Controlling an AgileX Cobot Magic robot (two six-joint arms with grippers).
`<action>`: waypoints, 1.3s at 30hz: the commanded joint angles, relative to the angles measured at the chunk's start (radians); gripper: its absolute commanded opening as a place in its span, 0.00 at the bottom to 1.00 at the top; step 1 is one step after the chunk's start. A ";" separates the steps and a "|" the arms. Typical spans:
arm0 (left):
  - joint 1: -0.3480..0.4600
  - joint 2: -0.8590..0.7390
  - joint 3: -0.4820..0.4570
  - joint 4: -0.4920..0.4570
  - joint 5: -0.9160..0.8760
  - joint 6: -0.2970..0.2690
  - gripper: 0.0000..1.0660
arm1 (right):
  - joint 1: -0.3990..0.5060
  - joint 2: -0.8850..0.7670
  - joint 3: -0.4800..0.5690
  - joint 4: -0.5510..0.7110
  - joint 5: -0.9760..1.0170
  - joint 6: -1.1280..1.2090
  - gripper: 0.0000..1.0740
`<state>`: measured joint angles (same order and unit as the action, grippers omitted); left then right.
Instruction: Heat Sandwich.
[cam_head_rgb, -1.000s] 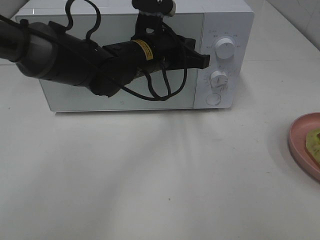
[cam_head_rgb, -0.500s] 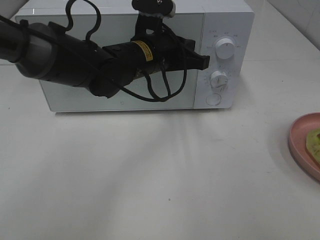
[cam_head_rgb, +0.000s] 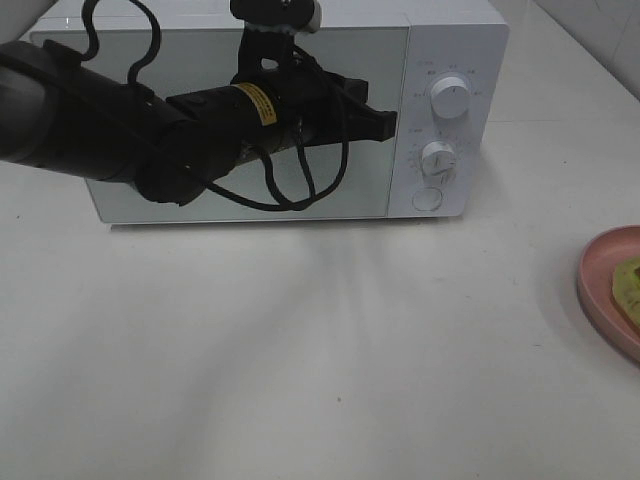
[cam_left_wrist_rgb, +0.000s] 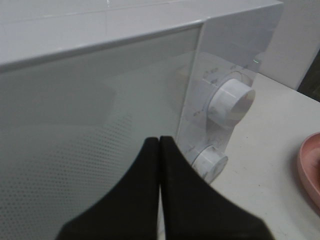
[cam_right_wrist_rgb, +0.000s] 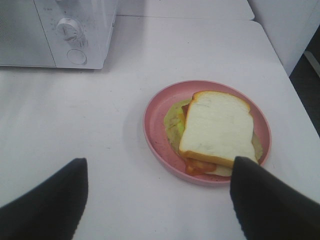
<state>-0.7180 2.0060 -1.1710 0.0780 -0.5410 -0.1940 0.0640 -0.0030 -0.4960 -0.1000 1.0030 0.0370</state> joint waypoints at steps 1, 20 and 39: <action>-0.016 -0.041 0.036 -0.004 -0.017 0.001 0.00 | -0.004 -0.028 0.001 -0.001 -0.008 0.009 0.70; -0.033 -0.261 0.329 0.003 0.068 -0.019 0.52 | -0.004 -0.028 0.001 -0.001 -0.008 0.009 0.70; 0.000 -0.509 0.353 0.002 0.871 -0.086 0.93 | -0.004 -0.028 0.001 -0.001 -0.008 0.009 0.70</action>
<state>-0.7280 1.5240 -0.8170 0.0810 0.2630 -0.2710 0.0640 -0.0030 -0.4960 -0.1000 1.0030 0.0370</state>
